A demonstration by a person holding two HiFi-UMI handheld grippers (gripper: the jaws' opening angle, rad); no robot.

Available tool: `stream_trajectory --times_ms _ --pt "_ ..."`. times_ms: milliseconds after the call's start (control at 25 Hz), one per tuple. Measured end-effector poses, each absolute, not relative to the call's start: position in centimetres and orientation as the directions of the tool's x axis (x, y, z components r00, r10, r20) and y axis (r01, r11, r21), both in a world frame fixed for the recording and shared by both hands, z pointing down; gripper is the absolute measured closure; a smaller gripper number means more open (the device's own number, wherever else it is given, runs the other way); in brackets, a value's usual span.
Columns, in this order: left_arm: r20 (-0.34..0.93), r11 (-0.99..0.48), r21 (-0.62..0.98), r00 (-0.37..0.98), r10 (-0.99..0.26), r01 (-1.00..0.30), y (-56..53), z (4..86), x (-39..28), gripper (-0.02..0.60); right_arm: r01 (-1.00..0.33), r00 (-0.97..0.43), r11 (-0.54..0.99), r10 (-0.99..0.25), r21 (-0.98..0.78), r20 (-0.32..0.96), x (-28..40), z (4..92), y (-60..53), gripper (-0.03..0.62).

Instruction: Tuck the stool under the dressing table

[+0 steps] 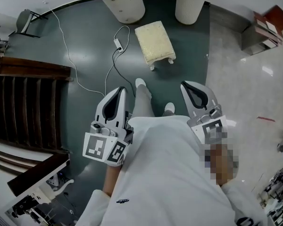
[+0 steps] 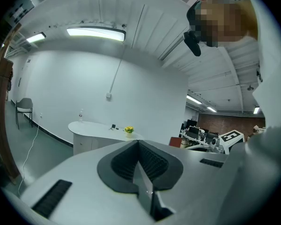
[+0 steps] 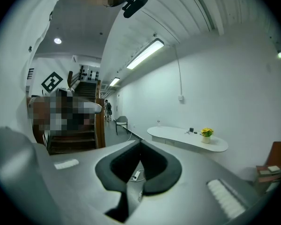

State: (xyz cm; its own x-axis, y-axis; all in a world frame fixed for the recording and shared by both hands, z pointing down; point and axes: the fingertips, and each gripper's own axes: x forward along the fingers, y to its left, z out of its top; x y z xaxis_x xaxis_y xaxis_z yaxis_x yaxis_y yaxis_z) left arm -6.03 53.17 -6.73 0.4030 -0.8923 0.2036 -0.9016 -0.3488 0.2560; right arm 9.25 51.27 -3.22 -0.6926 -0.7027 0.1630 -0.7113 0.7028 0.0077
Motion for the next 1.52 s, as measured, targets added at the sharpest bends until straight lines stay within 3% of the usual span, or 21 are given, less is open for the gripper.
stream_trajectory --times_ms 440,760,1520 --pt "0.213 -0.423 0.332 0.504 -0.837 -0.843 38.2 -4.2 -10.9 0.574 -0.75 -0.653 0.659 -0.726 -0.055 0.216 3.9 -2.5 39.8 0.583" --pt "0.209 -0.485 0.348 0.571 -0.794 -0.802 27.6 -5.0 -16.2 0.574 -0.8 -0.577 0.6 -0.775 0.012 0.257 -0.8 -3.1 30.8 0.582" --pt "0.286 -0.614 0.426 0.742 -0.606 -0.665 16.7 -0.4 -18.3 0.574 -0.868 -0.48 0.495 -0.823 -0.03 0.305 -6.3 -0.3 21.7 0.576"
